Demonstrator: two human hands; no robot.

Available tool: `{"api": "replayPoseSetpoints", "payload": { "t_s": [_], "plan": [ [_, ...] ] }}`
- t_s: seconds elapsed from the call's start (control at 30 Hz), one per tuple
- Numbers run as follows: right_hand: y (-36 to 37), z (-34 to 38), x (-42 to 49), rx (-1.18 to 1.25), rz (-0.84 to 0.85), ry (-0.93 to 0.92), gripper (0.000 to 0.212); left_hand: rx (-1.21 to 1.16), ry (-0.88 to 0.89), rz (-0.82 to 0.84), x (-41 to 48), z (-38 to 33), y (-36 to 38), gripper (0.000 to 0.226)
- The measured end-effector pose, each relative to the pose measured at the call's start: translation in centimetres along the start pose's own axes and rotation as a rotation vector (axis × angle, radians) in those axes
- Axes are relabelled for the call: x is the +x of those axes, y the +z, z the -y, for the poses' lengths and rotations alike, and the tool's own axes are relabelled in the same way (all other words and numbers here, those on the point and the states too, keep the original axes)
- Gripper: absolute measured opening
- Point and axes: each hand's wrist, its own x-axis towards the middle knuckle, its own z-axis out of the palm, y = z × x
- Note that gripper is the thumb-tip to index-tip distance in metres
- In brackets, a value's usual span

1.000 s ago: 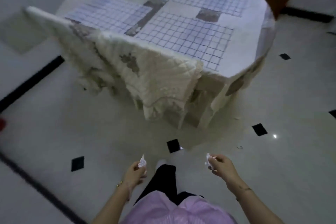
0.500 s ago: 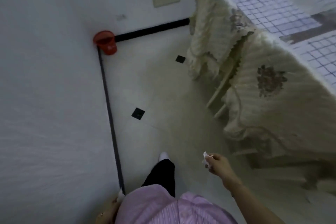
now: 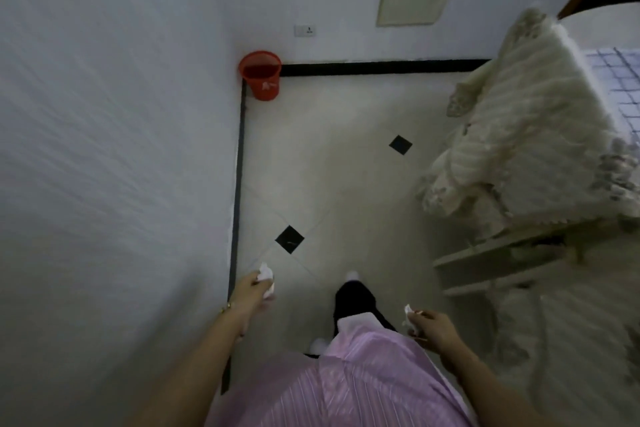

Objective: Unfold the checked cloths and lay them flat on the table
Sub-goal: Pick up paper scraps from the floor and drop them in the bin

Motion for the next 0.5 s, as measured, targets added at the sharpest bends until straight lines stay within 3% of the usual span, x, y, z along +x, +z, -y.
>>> {"api": "replayPoseSetpoints", "payload": {
  "t_s": [0.13, 0.27, 0.37, 0.5],
  "plan": [
    [-0.5, 5.5, 6.0, 0.006, 0.010, 0.056, 0.025, -0.109, -0.010, 0.018, 6.1, -7.7, 1.8, 0.020],
    [-0.9, 13.9, 12.8, -0.055, 0.024, 0.069, 0.030, -0.053, -0.047, 0.002, 11.7, -13.4, 2.2, 0.027],
    [-0.3, 22.6, 17.2, -0.093, 0.046, 0.025, 0.025, -0.053, -0.109, -0.055, 14.5, -17.1, 1.7, 0.007],
    [1.4, 35.4, 22.2, -0.200, 0.078, -0.094, 0.020, -0.152, -0.204, -0.090, 19.1, -20.4, 0.1, 0.023]
  ]
}}
